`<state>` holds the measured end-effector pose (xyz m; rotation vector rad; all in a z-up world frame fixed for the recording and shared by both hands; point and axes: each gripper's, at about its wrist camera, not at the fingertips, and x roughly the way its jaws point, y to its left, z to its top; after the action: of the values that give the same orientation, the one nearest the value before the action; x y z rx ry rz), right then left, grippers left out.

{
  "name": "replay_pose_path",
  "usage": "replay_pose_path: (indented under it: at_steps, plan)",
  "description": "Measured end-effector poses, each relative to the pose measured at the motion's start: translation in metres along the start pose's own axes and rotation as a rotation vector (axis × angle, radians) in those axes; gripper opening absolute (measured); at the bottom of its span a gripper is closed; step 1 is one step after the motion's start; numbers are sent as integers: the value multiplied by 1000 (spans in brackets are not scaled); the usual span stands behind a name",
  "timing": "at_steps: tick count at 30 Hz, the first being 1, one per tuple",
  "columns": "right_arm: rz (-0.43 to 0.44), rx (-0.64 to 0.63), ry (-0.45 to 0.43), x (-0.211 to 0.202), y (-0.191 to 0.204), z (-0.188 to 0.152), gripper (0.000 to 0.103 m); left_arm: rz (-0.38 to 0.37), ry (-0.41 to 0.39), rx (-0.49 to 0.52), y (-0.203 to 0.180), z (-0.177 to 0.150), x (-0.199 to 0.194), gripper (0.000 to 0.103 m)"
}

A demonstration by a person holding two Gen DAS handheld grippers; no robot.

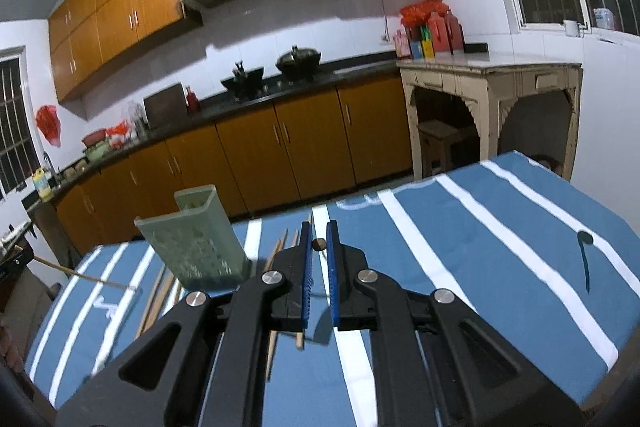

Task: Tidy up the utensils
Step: 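Lift both held chopsticks and carry them over the green utensil holder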

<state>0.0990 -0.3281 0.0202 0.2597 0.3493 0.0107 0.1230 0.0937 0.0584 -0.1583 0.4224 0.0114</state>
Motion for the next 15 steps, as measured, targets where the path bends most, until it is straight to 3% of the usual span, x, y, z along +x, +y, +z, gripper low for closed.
replay_pose_path:
  at_steps: [15]
  plan:
    - [46,26,-79,3,4,43,8,-11,-45,11,-10,30,0,8]
